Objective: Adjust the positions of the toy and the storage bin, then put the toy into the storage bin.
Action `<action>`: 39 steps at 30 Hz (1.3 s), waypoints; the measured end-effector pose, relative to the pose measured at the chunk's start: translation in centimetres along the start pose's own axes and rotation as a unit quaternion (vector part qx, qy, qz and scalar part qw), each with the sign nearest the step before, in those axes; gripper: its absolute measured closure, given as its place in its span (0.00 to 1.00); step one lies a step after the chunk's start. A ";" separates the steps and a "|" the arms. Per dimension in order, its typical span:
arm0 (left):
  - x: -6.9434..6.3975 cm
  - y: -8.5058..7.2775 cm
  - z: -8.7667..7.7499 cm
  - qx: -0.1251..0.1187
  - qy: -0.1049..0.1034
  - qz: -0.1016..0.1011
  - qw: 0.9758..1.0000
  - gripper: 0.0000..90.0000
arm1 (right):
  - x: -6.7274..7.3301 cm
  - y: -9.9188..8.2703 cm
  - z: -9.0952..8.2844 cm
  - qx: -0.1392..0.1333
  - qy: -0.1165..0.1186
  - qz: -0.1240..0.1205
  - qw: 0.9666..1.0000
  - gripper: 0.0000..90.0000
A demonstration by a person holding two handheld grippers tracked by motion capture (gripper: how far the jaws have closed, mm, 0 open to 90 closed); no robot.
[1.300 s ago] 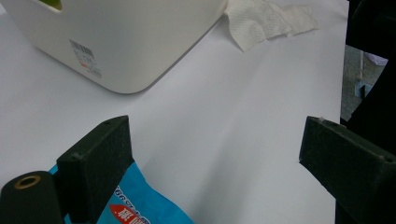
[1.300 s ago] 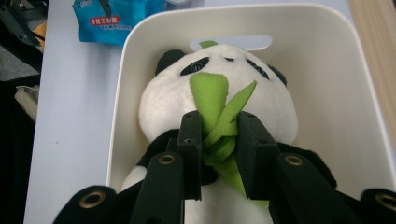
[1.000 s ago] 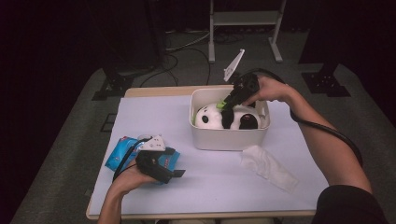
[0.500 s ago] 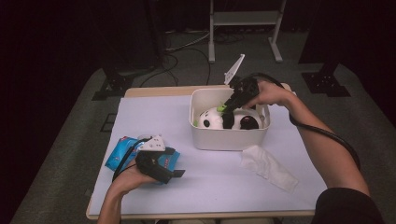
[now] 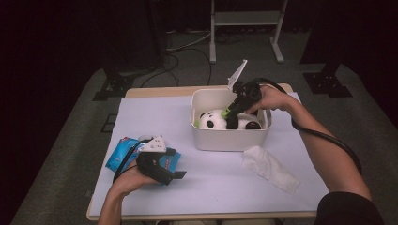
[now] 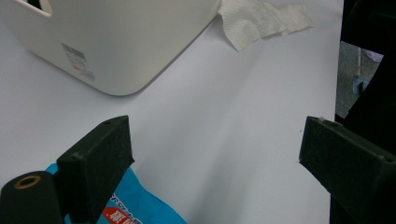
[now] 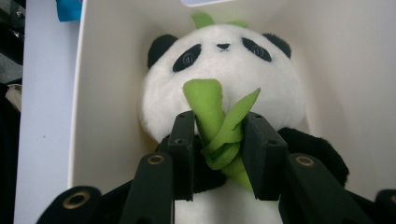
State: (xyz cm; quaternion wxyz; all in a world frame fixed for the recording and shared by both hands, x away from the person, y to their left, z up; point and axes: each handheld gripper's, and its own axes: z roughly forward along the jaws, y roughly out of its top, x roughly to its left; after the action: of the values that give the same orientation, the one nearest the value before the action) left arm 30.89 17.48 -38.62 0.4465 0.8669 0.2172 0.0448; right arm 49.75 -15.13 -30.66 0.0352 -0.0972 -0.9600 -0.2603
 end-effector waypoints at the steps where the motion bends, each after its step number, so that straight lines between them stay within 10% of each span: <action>1: 0.0 0.0 0.0 0.000 -0.001 0.000 1.000 0.10 | 0.0 -0.2 0.1 0.000 -0.003 0.001 1.000 0.72; 39: -0.6 0.5 0.6 0.007 -0.008 0.016 1.000 0.10 | 3.9 -3.1 -5.5 -0.053 -0.023 0.011 0.998 0.54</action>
State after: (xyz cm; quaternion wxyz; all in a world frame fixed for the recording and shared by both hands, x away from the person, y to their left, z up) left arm 30.67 16.55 -38.49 0.4413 0.8736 0.2006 0.0435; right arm 45.35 -19.86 -26.99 0.0103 -0.1152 -0.9443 -0.3082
